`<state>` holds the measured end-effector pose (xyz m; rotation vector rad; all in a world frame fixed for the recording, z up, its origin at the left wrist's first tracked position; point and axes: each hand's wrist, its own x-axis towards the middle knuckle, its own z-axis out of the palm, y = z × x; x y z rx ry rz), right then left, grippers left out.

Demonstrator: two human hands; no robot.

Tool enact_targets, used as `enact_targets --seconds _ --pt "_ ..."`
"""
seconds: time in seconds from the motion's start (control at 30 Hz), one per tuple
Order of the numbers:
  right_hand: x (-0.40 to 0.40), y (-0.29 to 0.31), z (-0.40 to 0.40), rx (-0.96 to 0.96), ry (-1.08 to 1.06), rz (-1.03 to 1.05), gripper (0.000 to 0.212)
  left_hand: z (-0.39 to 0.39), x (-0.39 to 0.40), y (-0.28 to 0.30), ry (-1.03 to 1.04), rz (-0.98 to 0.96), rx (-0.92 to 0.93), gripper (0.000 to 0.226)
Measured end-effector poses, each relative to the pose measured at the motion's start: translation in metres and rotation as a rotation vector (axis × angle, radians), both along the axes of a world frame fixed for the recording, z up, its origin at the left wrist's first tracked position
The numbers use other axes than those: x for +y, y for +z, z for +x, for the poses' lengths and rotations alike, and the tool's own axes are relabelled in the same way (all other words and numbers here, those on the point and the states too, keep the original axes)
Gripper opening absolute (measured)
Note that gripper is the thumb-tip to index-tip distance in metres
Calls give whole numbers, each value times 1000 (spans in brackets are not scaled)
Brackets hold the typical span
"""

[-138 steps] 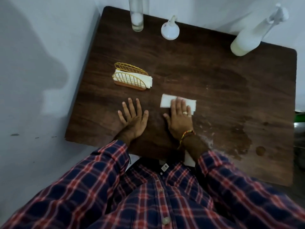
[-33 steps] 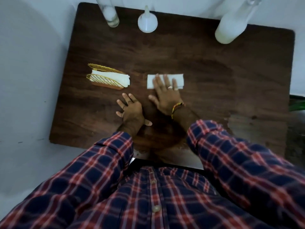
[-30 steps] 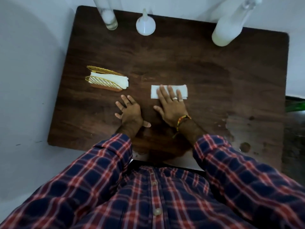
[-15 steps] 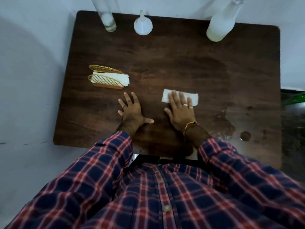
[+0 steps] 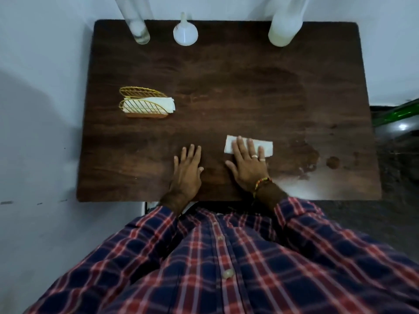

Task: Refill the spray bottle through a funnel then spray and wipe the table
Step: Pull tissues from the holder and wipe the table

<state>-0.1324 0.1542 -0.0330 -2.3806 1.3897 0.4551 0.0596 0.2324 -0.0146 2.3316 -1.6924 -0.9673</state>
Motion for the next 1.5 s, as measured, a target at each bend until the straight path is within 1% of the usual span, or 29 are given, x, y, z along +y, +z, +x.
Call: enact_targets --seconds 0.07,0.13,0.2,0.27,0.37,0.43,0.5,0.53,0.57,0.67,0.73,0.8,0.9,0.93,0.97,1.03,1.13,1.2,1.23,1.33,1.4,1.43,1.5 --pt "-4 2 12 -25 6 4 77 1 -2 1 -39 -9 -14 62" --pt "13 4 24 -36 121 16 81 3 -6 1 -49 -8 -22 61" --pt "45 1 22 -38 260 21 79 3 -9 1 -63 4 -36 59" --pt "72 0 7 -11 316 28 76 1 -9 -2 -89 23 -54 59" --pt "81 1 -31 17 219 17 75 -5 -5 -5 -102 23 -80 59" --pt "70 2 -46 11 75 1 77 -11 -6 -6 -109 17 -99 59" --pt "55 3 -42 -9 -51 6 79 -18 -9 -5 -127 15 -118 59" --pt "51 4 -35 -17 -47 5 80 -22 -12 -4 -135 18 -116 59" --pt "51 5 -26 -18 5 7 80 -26 -16 -4 -140 24 -106 58" --pt "64 -1 -21 -28 281 22 76 -31 -29 -1 -129 27 -88 58" --pt "72 -5 -41 -14 373 12 74 -29 -38 -1 -96 24 -86 57" --pt "62 -4 -61 -16 323 -6 73 -26 -45 1 -61 26 -88 57" --pt "20 0 -62 -25 54 9 78 -25 -57 5 -41 38 -92 58" --pt "5 1 -53 -44 -17 14 80 -27 -61 6 -40 46 -97 58" --pt "-7 3 -41 -59 -45 15 81 -30 -66 7 -40 53 -101 59" --pt "-16 4 -21 -61 17 23 82 -35 -75 11 -34 68 -102 60" --pt "-4 -2 -27 -56 230 -2 77 -36 -92 16 8 95 -104 61" --pt "0 -5 -49 -46 277 -3 74 -31 -104 19 44 127 -127 64" --pt "-7 -5 -57 -54 244 -9 73 -28 -110 20 56 148 -152 67" --pt "-52 -5 -47 -73 10 19 72 -24 -126 22 82 211 -194 81" --pt "-84 -8 -23 -69 -62 11 71 -25 -138 21 86 235 -194 94" --pt "-95 -8 -12 -63 -49 15 72 -26 -145 20 82 253 -178 101" --pt "-99 -8 -1 -53 63 -1 74 -27 -155 16 88 284 -110 116"
